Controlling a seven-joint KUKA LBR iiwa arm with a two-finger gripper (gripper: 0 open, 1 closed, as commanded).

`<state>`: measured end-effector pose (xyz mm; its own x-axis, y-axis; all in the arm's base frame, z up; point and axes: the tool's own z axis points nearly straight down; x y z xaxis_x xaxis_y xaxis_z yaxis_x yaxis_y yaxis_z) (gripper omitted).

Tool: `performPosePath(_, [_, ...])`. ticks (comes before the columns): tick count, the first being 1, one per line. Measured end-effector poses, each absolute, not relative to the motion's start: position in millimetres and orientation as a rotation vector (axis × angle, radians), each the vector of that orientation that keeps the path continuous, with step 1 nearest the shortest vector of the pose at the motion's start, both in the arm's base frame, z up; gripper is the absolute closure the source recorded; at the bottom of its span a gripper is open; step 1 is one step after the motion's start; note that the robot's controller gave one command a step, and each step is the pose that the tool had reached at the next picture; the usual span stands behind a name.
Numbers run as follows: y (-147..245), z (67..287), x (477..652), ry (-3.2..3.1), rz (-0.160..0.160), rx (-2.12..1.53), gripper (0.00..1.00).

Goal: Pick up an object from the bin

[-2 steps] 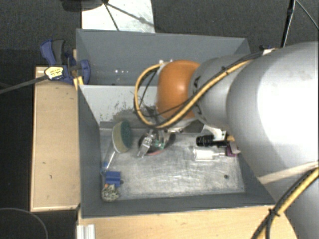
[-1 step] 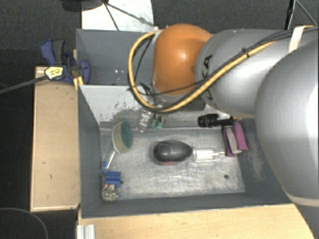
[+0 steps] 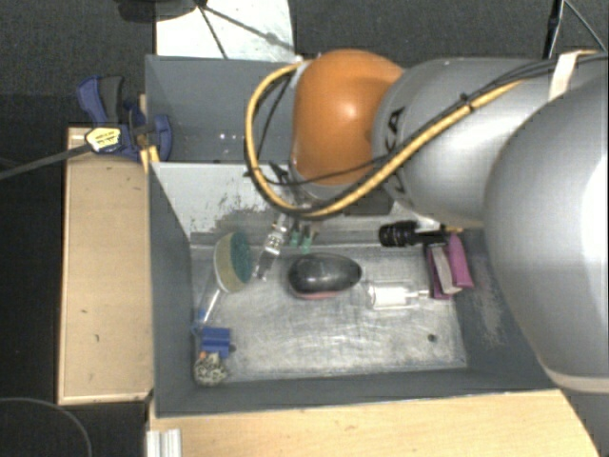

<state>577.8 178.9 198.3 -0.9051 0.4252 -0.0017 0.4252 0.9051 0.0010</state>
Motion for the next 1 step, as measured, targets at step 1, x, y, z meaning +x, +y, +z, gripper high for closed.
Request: performPosePath(1, [97.2,71.7,567.7,3.077,0.007,0.588,0.00])
